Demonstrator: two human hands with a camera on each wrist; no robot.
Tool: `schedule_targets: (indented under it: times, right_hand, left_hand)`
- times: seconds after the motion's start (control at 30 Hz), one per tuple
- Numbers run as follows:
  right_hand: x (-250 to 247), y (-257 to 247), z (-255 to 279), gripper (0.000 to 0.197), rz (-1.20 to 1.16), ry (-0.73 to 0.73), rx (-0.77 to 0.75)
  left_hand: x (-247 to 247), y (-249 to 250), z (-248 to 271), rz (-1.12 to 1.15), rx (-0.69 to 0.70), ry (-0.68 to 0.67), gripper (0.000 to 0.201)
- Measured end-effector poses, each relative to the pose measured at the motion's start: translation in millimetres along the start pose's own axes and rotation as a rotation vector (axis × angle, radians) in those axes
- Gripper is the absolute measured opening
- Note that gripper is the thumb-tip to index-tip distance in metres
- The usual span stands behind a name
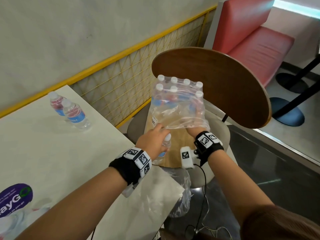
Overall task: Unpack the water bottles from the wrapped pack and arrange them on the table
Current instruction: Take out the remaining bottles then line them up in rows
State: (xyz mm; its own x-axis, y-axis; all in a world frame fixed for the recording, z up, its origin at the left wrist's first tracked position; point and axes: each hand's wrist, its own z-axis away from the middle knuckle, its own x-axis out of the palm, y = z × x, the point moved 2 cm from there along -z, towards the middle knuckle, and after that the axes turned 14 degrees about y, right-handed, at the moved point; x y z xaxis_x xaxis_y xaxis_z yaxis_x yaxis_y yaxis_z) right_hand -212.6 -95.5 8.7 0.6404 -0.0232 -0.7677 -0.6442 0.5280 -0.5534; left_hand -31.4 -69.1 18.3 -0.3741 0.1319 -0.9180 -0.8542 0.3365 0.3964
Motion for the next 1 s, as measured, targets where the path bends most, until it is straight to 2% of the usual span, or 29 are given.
schedule_targets:
  times: [0.07,0.1,0.13,0.2,0.3,0.4,0.47,0.67,0.87,1.0]
  right_hand:
    - [1.0,4.9,-11.0,0.073,0.292,-0.031,-0.137]
    - [1.7,2.9,-13.0,0.077,0.372,-0.021,-0.194]
    - [1.6,-6.8,-14.3,0.072,0.497,-0.012,-0.275]
    - [-0.3,-21.1,-23.1,0.059,0.564,0.030,-0.339]
    - [0.4,-29.7,-19.7,0.052,0.741,-0.065,-0.392]
    - [11.3,-17.3,-25.3,0.053,0.901,-0.102,-0.419]
    - [13.1,-18.1,-27.7,0.053,0.918,-0.092,-0.475]
    - [18.1,-21.7,-49.6,0.051,1.000,-0.069,-0.483]
    - [41.2,-28.1,-70.0,0.059,0.867,0.004,-0.474]
    - [50.7,-14.3,-55.0,0.053,0.802,-0.046,-0.400]
  left_hand:
    - [0.2,0.4,0.1,0.009,-0.004,-0.001,0.055]
    - [-0.7,-0.3,0.3,0.011,-0.006,0.000,0.056]
    - [-1.9,-1.5,0.5,0.011,-0.008,0.006,0.056]
    - [-5.4,-3.7,0.8,0.008,-0.016,0.020,0.055]
    - [-7.7,-4.5,0.8,0.006,-0.032,0.021,0.058]
    - [-6.7,-3.2,0.1,0.028,-0.047,0.027,0.059]
    - [-5.8,-3.0,0.2,0.033,-0.046,0.027,0.059]
    - [-3.3,-1.0,1.0,0.033,-0.045,0.026,0.058]
    - [-5.3,-4.8,4.2,0.058,-0.056,0.036,0.056]
    - [-6.9,-7.1,6.1,0.095,-0.083,0.036,0.057]
